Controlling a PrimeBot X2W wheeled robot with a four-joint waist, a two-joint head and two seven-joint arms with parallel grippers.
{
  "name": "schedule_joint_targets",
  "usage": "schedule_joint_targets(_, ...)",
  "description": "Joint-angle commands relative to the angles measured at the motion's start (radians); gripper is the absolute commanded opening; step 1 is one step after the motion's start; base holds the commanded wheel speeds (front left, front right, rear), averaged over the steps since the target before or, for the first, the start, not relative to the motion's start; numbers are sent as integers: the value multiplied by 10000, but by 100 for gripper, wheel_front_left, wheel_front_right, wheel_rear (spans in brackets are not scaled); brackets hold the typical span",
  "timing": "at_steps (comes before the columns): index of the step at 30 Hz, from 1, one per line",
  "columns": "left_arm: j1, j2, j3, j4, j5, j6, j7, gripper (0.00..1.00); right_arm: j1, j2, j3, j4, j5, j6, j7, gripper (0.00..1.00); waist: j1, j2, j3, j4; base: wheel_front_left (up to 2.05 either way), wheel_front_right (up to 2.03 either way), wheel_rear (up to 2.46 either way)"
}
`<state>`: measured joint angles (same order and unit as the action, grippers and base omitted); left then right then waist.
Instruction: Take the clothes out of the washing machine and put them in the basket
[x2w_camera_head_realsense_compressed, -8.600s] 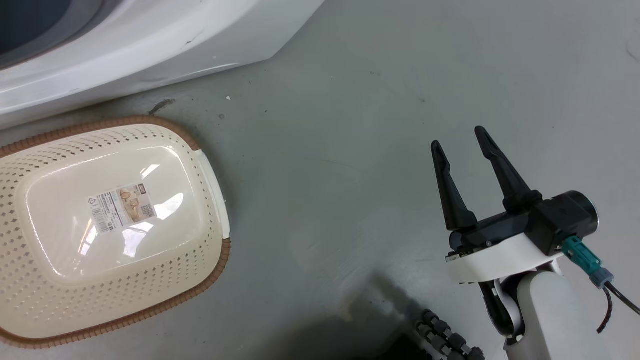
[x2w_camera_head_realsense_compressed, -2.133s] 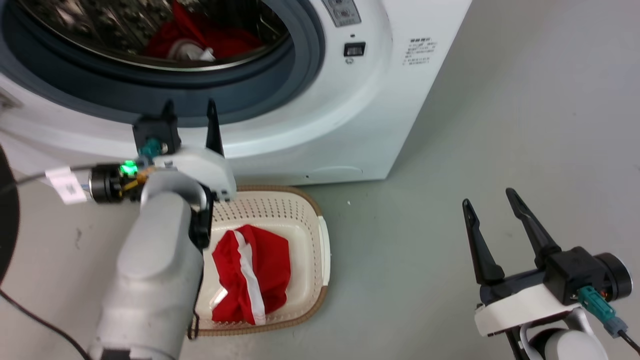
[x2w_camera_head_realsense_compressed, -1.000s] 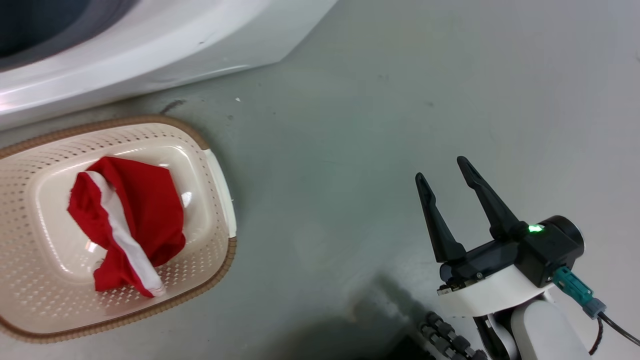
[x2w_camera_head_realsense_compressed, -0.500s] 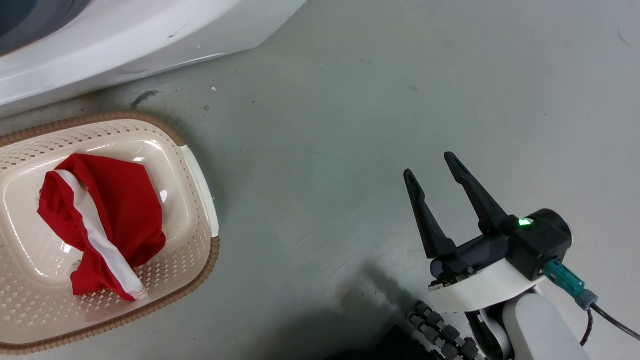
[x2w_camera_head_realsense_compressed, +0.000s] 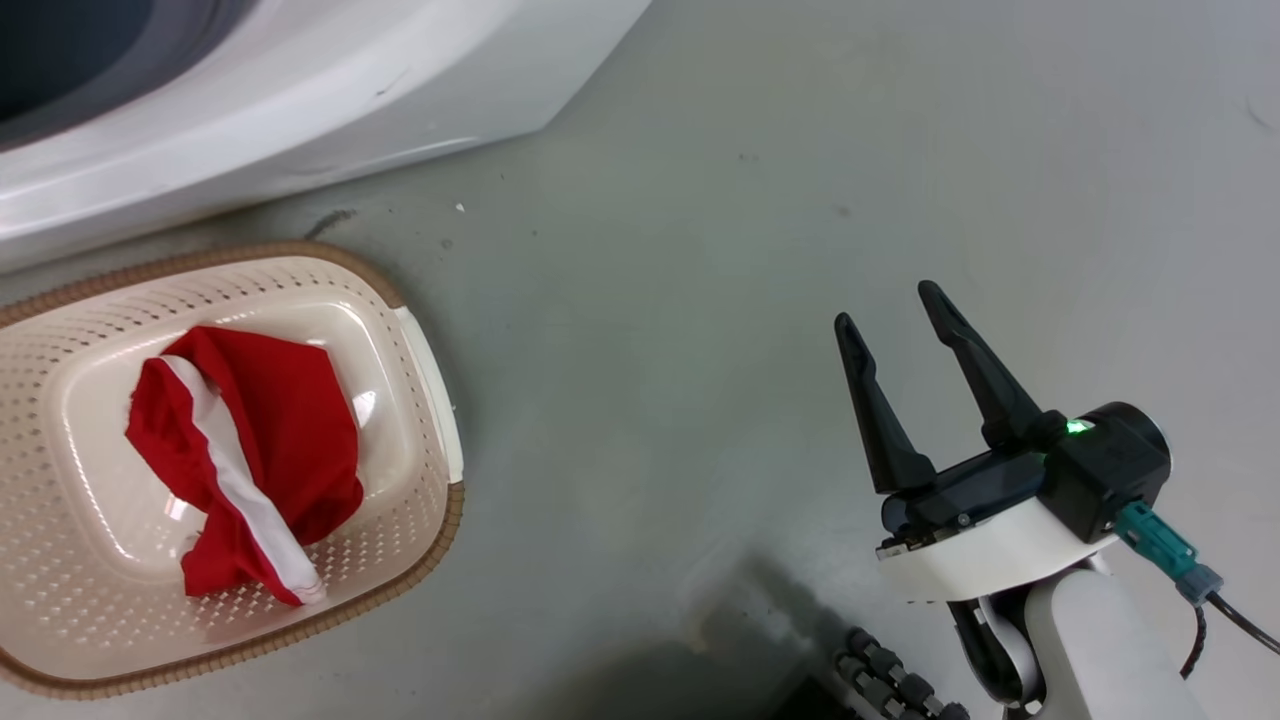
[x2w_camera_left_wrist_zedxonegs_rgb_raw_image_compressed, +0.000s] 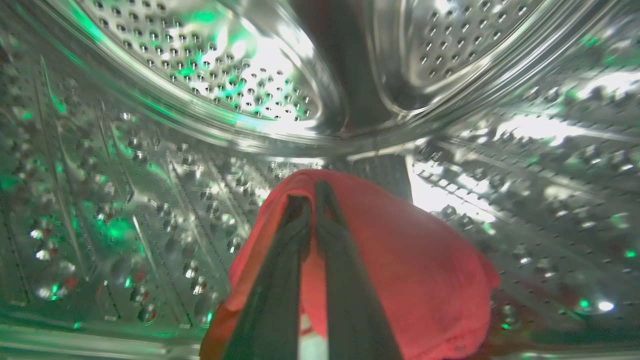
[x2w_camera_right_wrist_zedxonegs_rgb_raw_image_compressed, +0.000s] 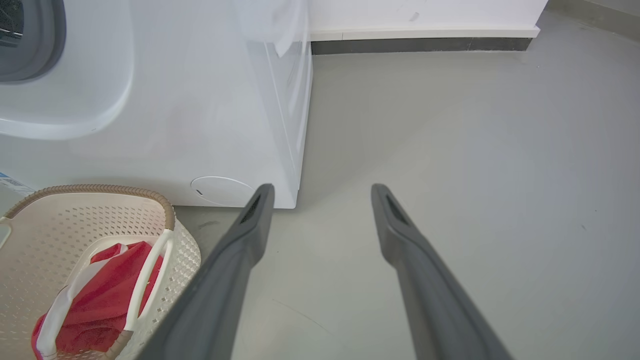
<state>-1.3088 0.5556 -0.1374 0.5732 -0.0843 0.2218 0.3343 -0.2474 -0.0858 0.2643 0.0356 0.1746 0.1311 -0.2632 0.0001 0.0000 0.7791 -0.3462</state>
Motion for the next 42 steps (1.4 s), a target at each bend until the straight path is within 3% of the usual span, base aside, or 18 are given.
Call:
schedule_joint_targets(1, 239, -127, 43, 40, -98, 58, -615, 0, -154, 11, -93, 29, -91, -7, -20, 100, -1, 0, -293, 105, 0, 0, 0)
schedule_joint_targets(10, 1374, -851, 192, 1204, -773, -174, -4026, 0, 264, 135, -555, 244, -393, -7, -15, 100, -1, 0, -1800, 375, 0, 0, 0)
schedule_joint_targets(17, 2687, -1398, 405, 2254, -1425, -561, -5650, 0, 786, 253, -963, 369, -736, -8, 193, 100, -1, 0, -3291, 543, 0, 0, 0)
schedule_joint_targets(25, 4306, -1869, 604, 1978, -1804, -1006, -6003, 0, 1473, 346, -1304, 153, -1043, -7, 597, 100, -1, 0, -4717, 932, 0, 0, 0)
schedule_joint_targets(42, 7414, -2742, 574, -1290, -1777, -1513, -6008, 0, 2611, 367, -1559, -455, -1157, -7, 1314, 100, -1, 0, -6959, 2142, 0, 0, 0)
